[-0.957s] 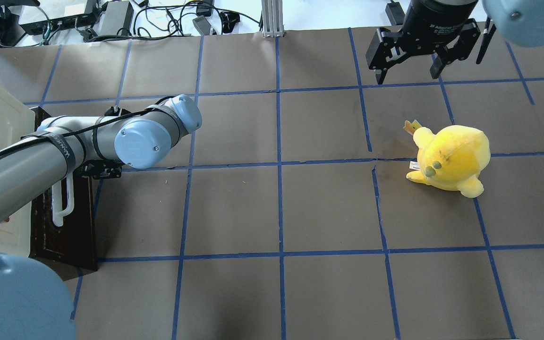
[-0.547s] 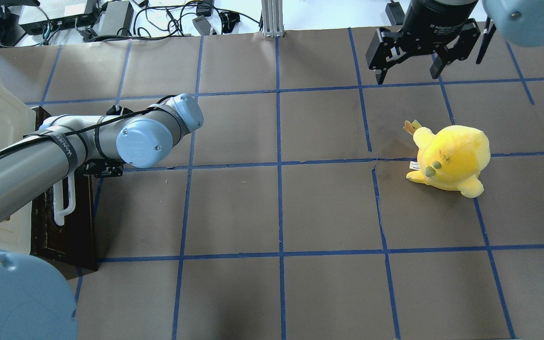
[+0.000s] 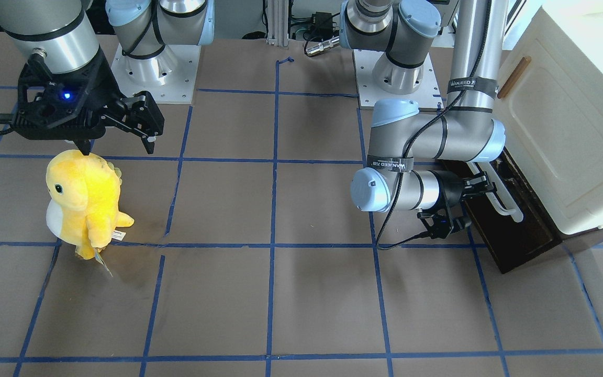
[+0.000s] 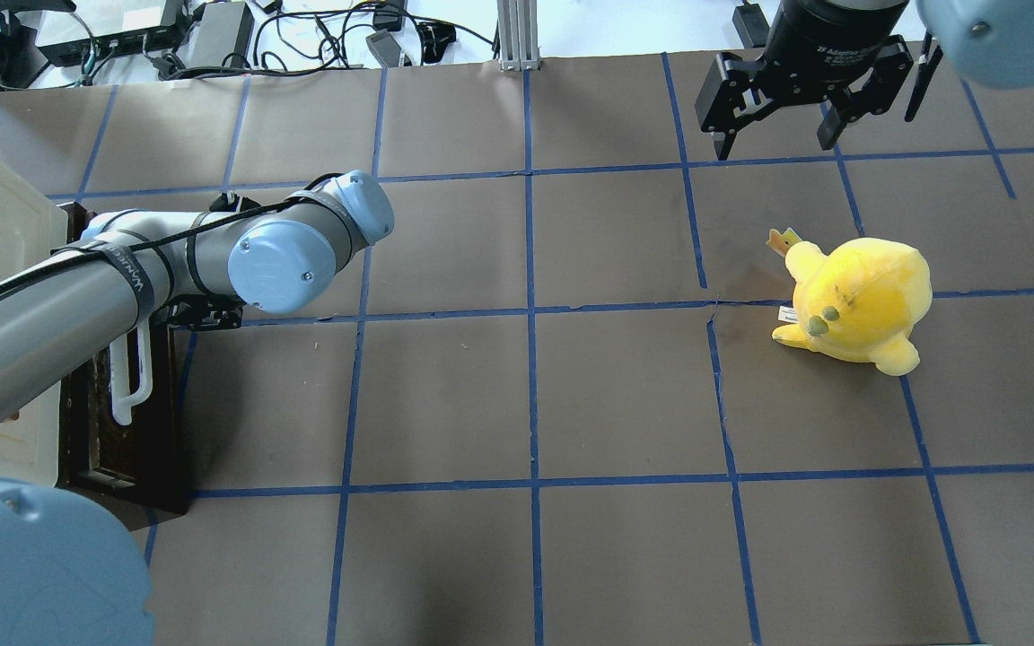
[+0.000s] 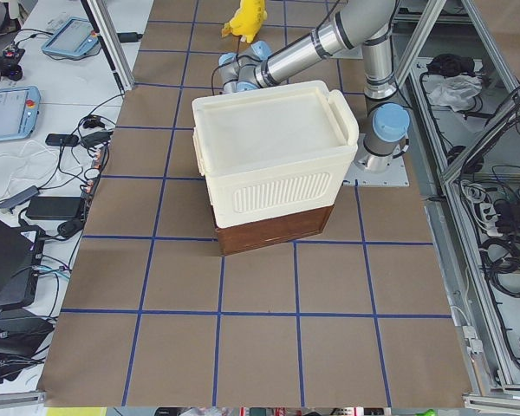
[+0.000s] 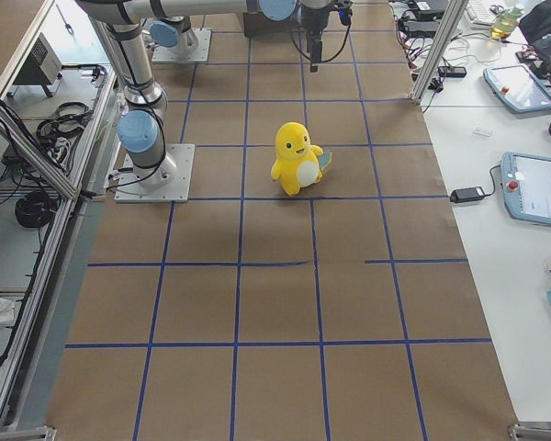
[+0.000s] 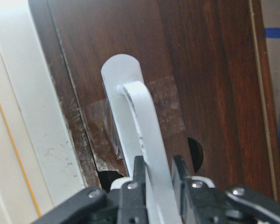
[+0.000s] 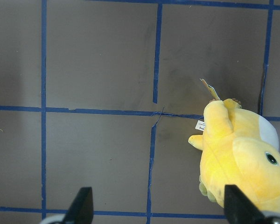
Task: Pull drawer sideways
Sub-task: 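Pull the drawer outward by its handle with the left gripper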
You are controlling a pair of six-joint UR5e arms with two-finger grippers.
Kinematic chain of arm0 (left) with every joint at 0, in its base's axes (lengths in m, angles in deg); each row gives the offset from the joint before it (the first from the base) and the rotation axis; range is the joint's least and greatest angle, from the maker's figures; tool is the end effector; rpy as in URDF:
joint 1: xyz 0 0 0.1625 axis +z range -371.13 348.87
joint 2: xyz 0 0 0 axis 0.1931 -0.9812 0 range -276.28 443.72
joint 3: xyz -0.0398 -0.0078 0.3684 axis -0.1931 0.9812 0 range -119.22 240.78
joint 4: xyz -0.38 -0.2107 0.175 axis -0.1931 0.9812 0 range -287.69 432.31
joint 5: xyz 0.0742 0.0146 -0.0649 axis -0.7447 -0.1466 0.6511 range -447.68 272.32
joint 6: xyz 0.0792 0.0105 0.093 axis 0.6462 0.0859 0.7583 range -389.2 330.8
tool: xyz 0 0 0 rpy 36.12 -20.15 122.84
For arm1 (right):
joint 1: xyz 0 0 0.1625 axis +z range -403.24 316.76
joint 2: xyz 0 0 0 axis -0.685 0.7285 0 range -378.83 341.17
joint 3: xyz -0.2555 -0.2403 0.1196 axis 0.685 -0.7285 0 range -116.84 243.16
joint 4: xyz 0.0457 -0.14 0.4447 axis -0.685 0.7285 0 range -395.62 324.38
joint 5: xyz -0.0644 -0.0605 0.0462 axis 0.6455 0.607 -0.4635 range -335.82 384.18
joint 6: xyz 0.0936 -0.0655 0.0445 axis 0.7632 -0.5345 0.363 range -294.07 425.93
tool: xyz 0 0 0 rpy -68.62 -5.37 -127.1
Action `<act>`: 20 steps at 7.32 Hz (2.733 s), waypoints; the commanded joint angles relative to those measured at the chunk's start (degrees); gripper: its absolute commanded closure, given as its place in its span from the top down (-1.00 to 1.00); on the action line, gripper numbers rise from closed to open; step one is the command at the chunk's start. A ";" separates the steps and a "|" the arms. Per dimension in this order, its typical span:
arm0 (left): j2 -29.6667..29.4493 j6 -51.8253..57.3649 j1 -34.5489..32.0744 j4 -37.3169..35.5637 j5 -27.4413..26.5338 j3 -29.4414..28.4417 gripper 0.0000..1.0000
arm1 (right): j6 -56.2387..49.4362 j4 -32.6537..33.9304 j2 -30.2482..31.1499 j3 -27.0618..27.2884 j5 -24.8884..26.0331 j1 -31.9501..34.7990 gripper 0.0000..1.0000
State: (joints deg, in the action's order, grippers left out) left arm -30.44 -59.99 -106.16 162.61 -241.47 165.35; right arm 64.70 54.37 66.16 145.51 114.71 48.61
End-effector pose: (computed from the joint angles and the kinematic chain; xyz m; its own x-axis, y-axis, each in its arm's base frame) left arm -0.0710 -0.5411 0.1150 -0.3703 0.1204 -0.9211 -0.1414 0.9727 0.1840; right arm 0.1510 -0.5816 0.4344 -0.9985 -0.0533 0.0101 -0.0537 0.9975 -0.0457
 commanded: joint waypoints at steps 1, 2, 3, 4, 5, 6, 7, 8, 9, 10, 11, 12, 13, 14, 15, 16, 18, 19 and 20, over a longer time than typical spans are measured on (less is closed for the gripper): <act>-0.36 0.03 -1.13 0.05 0.59 -0.68 -0.41 | 0.00 0.00 0.00 0.00 0.00 0.00 1.00; -0.01 0.03 -1.74 0.14 0.68 -0.77 -0.41 | 0.00 0.00 0.00 0.00 0.00 0.00 1.00; -0.18 0.03 -2.79 -0.04 1.64 -0.86 -0.41 | 0.00 0.00 0.00 0.00 0.00 0.00 1.00; -0.18 0.03 -3.15 0.05 2.00 -1.21 -0.41 | 0.00 0.00 0.00 0.00 0.00 0.00 1.00; -0.18 0.03 -3.50 0.05 2.00 -1.21 -0.41 | 0.00 0.00 0.00 0.00 0.00 0.00 1.00; -0.18 0.03 -4.29 -0.04 2.00 -1.30 -0.41 | 0.00 0.00 0.00 0.00 0.00 0.00 1.00; -0.10 0.03 -4.82 0.14 2.43 -2.17 -0.41 | 0.00 0.00 0.00 0.00 0.00 0.00 1.00; -0.18 0.29 -5.52 0.49 3.05 -2.96 -0.41 | -0.09 0.00 0.00 0.00 0.00 0.00 1.00; -0.18 0.29 -6.05 0.49 3.23 -3.14 -0.41 | 0.00 0.00 0.00 0.00 0.00 0.00 1.00; 0.08 0.29 -7.18 0.49 3.23 -3.23 -0.41 | 0.00 0.00 0.00 0.00 0.00 0.00 1.00; -0.01 0.29 -7.80 0.49 3.23 -3.23 -0.41 | 0.00 0.00 0.00 0.00 0.00 0.00 1.00; -0.18 0.29 -7.90 0.49 3.32 -3.23 -0.41 | 0.00 0.00 0.00 0.00 0.00 0.00 1.00; -0.18 0.29 -7.90 0.49 3.32 -3.23 -0.41 | 0.00 0.00 0.00 0.00 0.00 0.00 1.00; -0.18 0.29 -7.90 0.40 3.32 -3.23 -0.41 | 0.00 0.00 0.00 0.00 0.00 0.00 1.00; -0.18 0.29 -7.99 0.32 4.10 -3.23 -0.41 | 0.00 0.00 0.00 0.00 0.00 0.00 1.00; -0.01 0.29 -7.99 0.23 4.72 -3.32 -0.41 | 0.00 0.00 0.00 0.00 0.00 0.00 1.00; -0.01 0.29 -8.25 0.14 4.81 -3.32 -0.41 | 0.00 0.00 0.00 0.00 0.00 0.00 1.00; -0.10 0.29 -8.42 0.05 4.81 -3.41 -0.41 | 0.00 0.00 0.00 0.00 0.00 0.00 1.00; -0.10 0.29 -8.43 0.05 4.72 -3.41 -0.41 | 0.00 0.00 0.00 0.00 0.00 0.00 1.00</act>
State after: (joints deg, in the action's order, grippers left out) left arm -30.51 -59.70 -114.50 162.70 -236.69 161.98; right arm 64.69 54.37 66.16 145.51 114.71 48.61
